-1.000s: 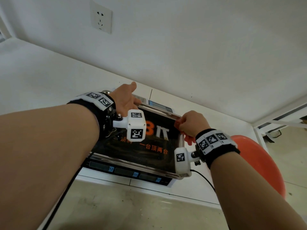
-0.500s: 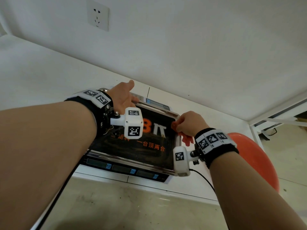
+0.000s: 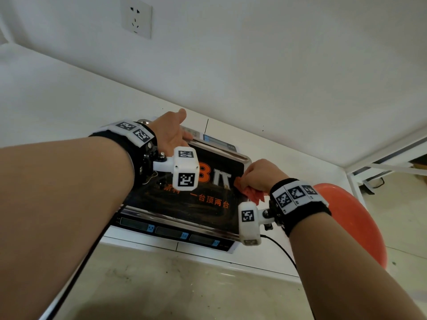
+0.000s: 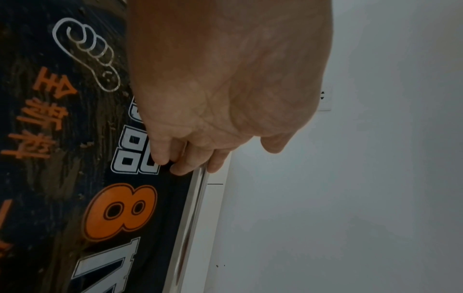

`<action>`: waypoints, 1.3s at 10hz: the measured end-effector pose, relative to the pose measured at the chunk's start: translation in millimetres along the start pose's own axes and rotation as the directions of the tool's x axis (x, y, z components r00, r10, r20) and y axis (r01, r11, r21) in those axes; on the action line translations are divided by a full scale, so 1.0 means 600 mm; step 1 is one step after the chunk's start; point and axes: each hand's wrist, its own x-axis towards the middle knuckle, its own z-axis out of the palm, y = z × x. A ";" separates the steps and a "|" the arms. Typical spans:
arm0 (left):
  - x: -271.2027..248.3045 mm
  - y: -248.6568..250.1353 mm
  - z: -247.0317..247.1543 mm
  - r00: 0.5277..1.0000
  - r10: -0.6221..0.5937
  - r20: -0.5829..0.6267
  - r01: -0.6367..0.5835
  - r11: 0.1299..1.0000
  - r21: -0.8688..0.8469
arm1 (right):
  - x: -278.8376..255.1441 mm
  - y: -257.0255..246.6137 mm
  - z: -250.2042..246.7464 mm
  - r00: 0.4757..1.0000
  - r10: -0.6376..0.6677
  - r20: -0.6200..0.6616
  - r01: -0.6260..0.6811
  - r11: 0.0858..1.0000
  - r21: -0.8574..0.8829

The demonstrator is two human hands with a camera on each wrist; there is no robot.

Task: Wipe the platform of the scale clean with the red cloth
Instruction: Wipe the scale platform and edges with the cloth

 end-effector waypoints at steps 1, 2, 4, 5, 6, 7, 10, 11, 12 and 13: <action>0.002 0.000 -0.001 1.000 -0.007 -0.001 0.007 1.000 0.004 | 0.001 -0.023 0.023 0.998 -0.034 0.059 0.034 0.999 0.006; 0.004 0.000 -0.002 1.000 -0.002 0.002 0.002 1.000 0.017 | 0.002 -0.039 0.021 0.992 -0.042 0.120 0.029 0.993 0.112; 0.003 -0.004 -0.003 1.000 -0.002 -0.004 0.002 1.000 0.027 | 0.027 -0.015 0.002 0.999 0.044 -0.025 -0.037 0.974 0.223; 0.001 -0.005 -0.001 1.000 -0.001 -0.009 0.002 1.000 0.023 | 0.022 -0.022 0.021 0.999 0.018 -0.035 -0.017 0.999 0.047; -0.008 -0.003 0.004 1.000 -0.011 -0.001 0.011 1.000 0.002 | 0.018 -0.043 0.034 0.998 -0.027 0.048 0.021 0.991 0.131; -0.018 0.000 0.007 1.000 0.007 -0.012 -0.007 1.000 0.005 | 0.016 -0.051 0.033 0.986 -0.029 0.162 -0.029 0.939 0.343; -0.030 0.008 -0.022 0.994 0.071 -0.083 -0.065 0.995 0.074 | 0.064 -0.013 0.013 0.997 0.082 -0.009 -0.065 0.857 0.512; -0.039 0.012 -0.030 0.989 0.072 -0.127 -0.066 0.997 0.046 | 0.068 -0.032 0.026 0.980 0.046 -0.192 0.002 0.970 0.244; -0.044 0.014 -0.030 0.988 0.094 -0.124 -0.086 0.994 0.072 | 0.057 -0.052 0.037 0.983 0.016 -0.185 0.014 0.987 0.160; -0.043 0.010 -0.030 0.989 0.082 -0.122 -0.074 0.995 0.073 | 0.048 -0.066 0.057 0.997 -0.029 -0.076 0.052 0.946 0.319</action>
